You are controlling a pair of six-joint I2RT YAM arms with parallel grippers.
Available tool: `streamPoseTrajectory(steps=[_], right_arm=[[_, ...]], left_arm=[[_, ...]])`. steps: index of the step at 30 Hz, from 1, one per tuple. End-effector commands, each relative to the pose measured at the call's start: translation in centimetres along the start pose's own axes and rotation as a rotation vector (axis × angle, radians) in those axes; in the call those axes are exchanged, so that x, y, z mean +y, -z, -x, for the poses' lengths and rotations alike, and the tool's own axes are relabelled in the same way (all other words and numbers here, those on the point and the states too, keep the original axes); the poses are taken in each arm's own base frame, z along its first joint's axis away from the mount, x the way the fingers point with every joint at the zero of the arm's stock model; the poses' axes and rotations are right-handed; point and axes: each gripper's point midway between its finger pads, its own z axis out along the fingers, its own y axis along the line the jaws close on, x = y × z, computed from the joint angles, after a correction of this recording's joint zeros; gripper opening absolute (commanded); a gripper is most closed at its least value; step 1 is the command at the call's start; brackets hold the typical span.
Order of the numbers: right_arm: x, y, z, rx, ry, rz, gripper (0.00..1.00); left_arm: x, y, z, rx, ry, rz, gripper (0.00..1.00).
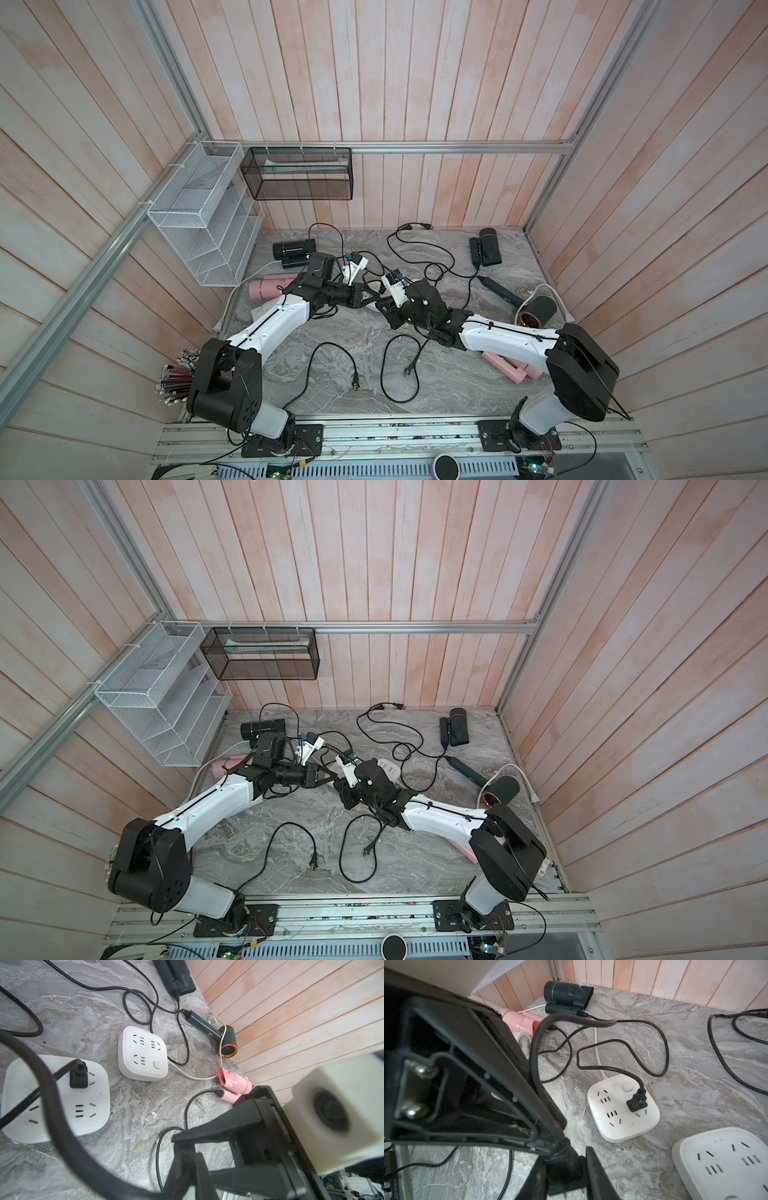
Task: Charge the blow dryers
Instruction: Pick up the plug from the center of the board.
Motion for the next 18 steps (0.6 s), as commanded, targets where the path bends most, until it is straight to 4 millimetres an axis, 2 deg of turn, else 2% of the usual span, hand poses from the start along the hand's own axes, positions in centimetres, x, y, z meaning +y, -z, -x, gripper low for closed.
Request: streamPoseTrajectory(steps=[1, 7, 11, 18], right_arm=[[0.2, 0.4, 0.4, -0.013, 0.008, -0.004, 0.35], [0.7, 0.6, 0.6, -0.015, -0.009, 0.025, 0.62], [0.7, 1.7, 0.8, -0.046, -0.034, 0.028, 0.78], [0.3, 4.9, 0.9, -0.107, -0.106, 0.026, 0.92]], left_arm=[[-0.5, 0.1, 1.4, -0.031, -0.063, 0.02, 0.08], [0.2, 1.1, 2.9, -0.111, -0.118, 0.133, 0.07], [1.0, 2.1, 3.6, -0.165, -0.142, 0.22, 0.07], [3.0, 2.9, 4.5, -0.202, -0.218, 0.356, 0.07]])
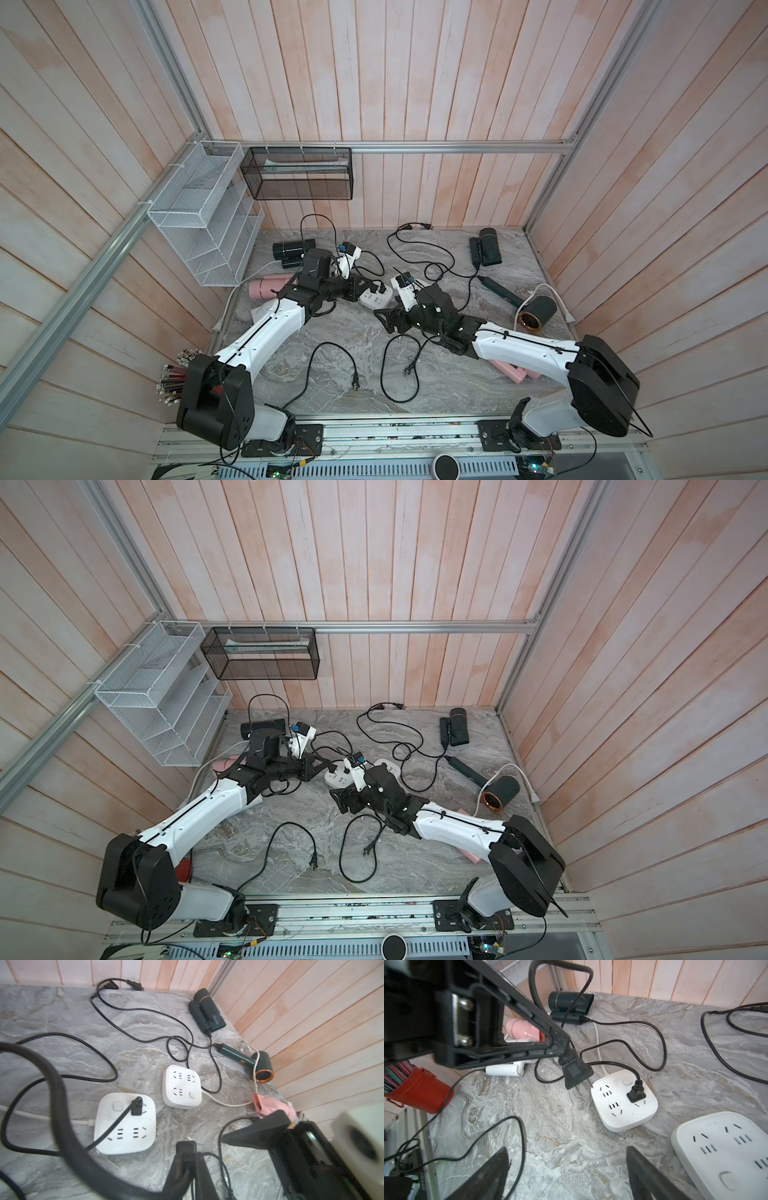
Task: Charge the blow dryers
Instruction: Pick up the plug from the center of the board, then insert the plug into the socket.
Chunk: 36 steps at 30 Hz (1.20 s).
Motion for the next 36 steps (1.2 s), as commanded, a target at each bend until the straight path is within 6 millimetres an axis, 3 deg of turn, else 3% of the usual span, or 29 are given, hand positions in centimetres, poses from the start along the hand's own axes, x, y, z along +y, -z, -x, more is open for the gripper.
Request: streamPoseTrajectory(steps=[1, 8, 14, 18, 25, 36], right_arm=[[-0.2, 1.8, 0.9, -0.057, -0.049, -0.001, 0.93], [-1.8, 5.0, 1.1, -0.107, -0.126, 0.012, 0.99], [-2.5, 6.0, 0.5, -0.099, -0.128, -0.005, 0.99], [-2.9, 6.1, -0.2, -0.091, -0.135, -0.014, 0.98], [-3.4, 6.4, -1.2, -0.077, -0.145, -0.032, 0.99], [-4.1, 5.9, -2.2, -0.054, -0.147, -0.053, 0.99]], left_arm=[[1.5, 0.1, 0.5, -0.04, -0.091, 0.091, 0.07], [3.5, -0.6, 0.1, -0.055, -0.162, 0.178, 0.08], [3.5, -2.1, -0.5, -0.057, -0.21, 0.185, 0.08], [3.4, -3.6, -1.8, -0.022, -0.212, 0.174, 0.08], [5.7, -5.3, -4.0, 0.038, -0.198, 0.229, 0.08], [7.8, -7.4, -5.0, 0.101, -0.198, 0.271, 0.08]])
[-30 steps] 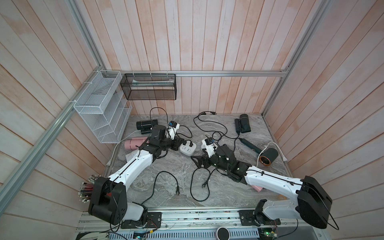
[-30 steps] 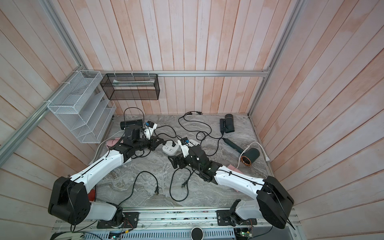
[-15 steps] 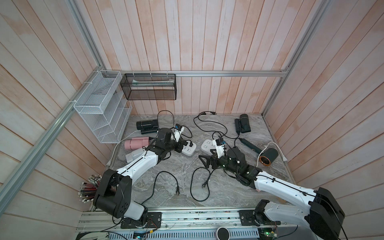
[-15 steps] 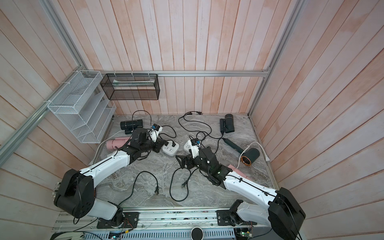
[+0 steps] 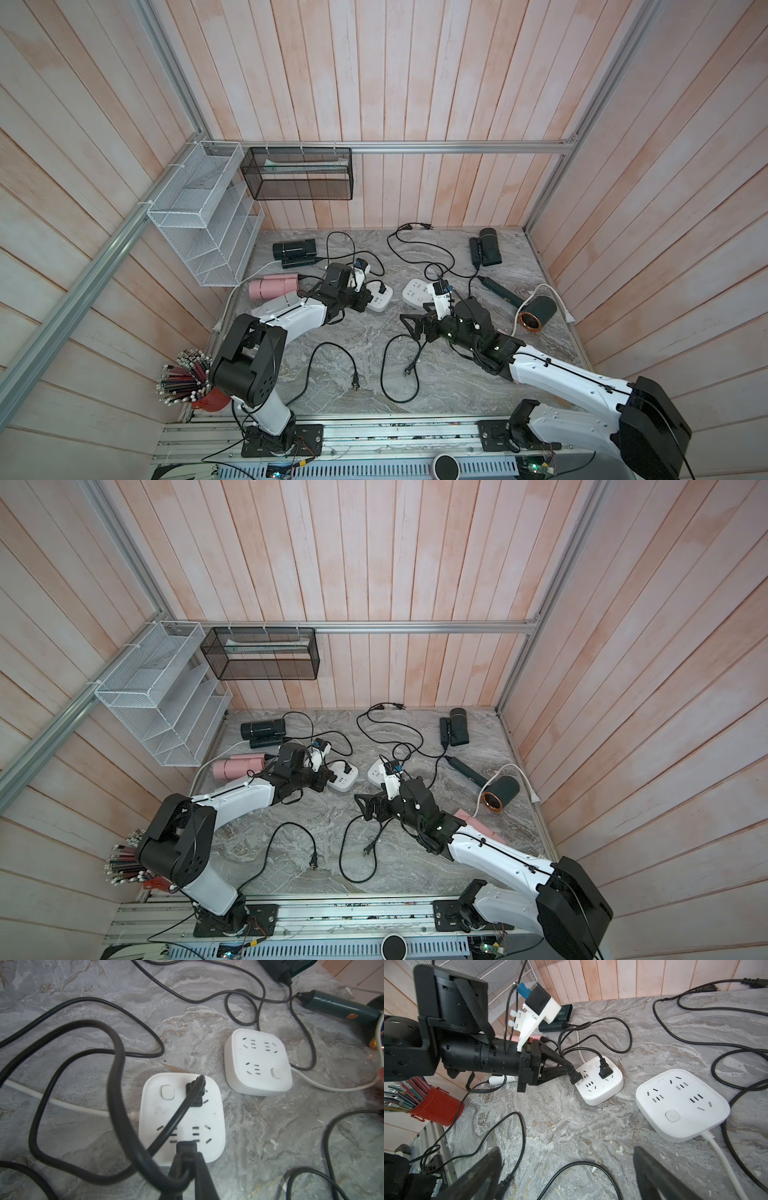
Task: Charge the blow dryers
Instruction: Insert the plug into the socket.
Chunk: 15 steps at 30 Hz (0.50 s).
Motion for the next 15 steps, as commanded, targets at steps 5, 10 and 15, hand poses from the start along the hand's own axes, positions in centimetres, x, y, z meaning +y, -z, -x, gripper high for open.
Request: streamPoseTrajectory(steps=[5, 10, 15], right_arm=[[-0.93, -0.29, -1.05, 0.027, -0.004, -0.026, 0.99], [-1.11, -0.37, -1.28, 0.032, -0.002, -0.031, 1.0], [-1.3, -0.31, -1.44, 0.034, 0.0, -0.038, 1.0]], left_arm=[[0.7, -0.41, 1.9, -0.032, -0.039, 0.035, 0.08], [0.58, -0.63, 2.33, -0.035, -0.039, 0.028, 0.08], [0.76, -1.01, 2.41, -0.027, -0.046, 0.031, 0.08]])
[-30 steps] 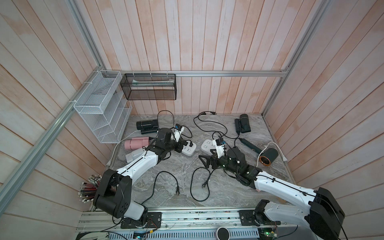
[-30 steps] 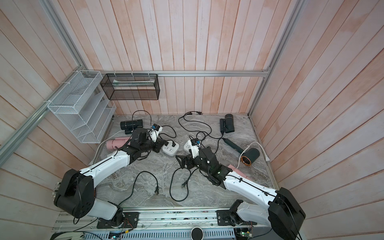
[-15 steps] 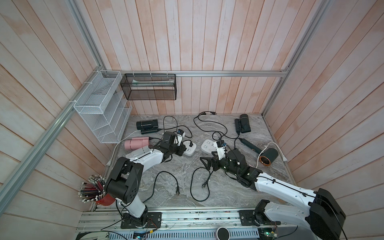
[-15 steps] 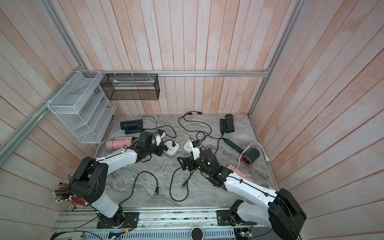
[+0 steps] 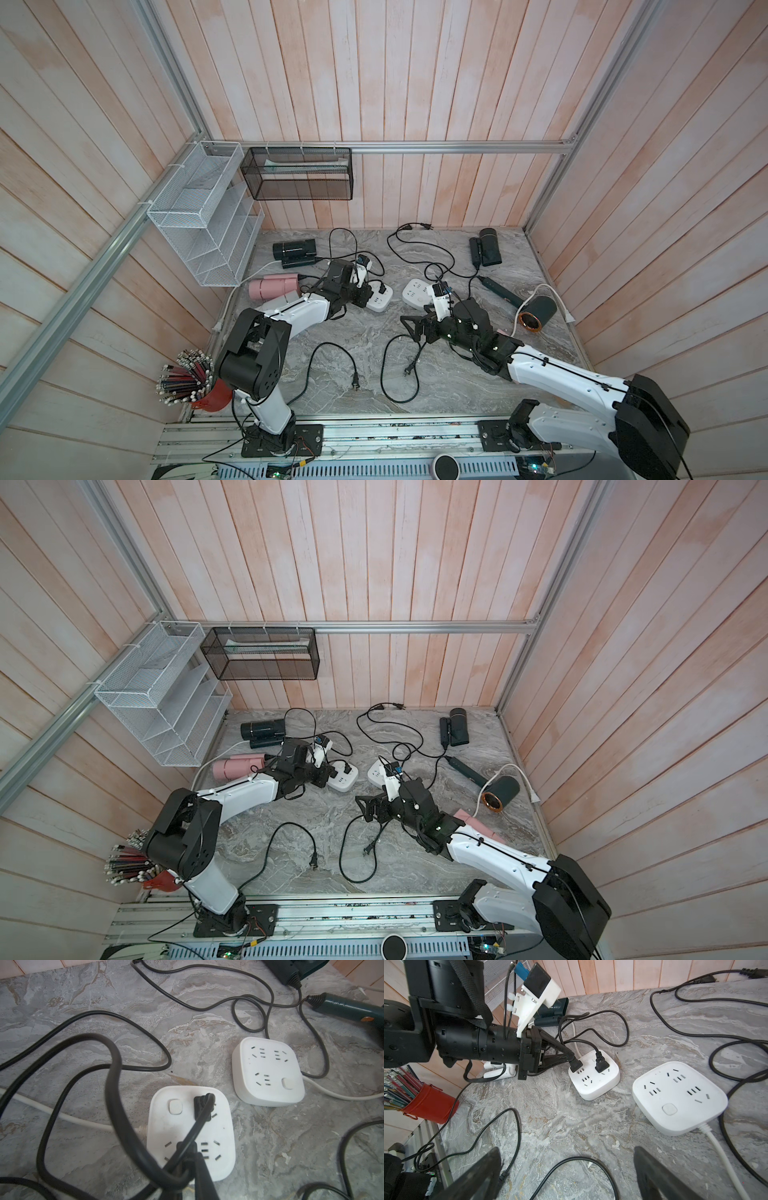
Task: Charge the blow dryers
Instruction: Insert the plug into the socket.
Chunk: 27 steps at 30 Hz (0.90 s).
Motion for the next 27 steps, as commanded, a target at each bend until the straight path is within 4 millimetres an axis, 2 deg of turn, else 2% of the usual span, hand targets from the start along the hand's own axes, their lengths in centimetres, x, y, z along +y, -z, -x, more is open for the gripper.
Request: streamPoseTrajectory(steps=[1, 17, 27], right_arm=[[-0.6, 0.0, -0.5, 0.011, 0.004, -0.02, 1.0], [-0.8, -0.1, -0.6, 0.018, 0.006, -0.024, 1.0], [-0.9, -0.2, -0.6, 0.02, 0.007, -0.026, 1.0]], left_arm=[[0.3, -0.3, 0.9, -0.011, -0.025, 0.013, 0.08], [0.5, -0.7, 0.0, 0.038, -0.053, 0.038, 0.08], [-0.1, -1.6, -0.8, 0.069, -0.053, 0.0, 0.08]])
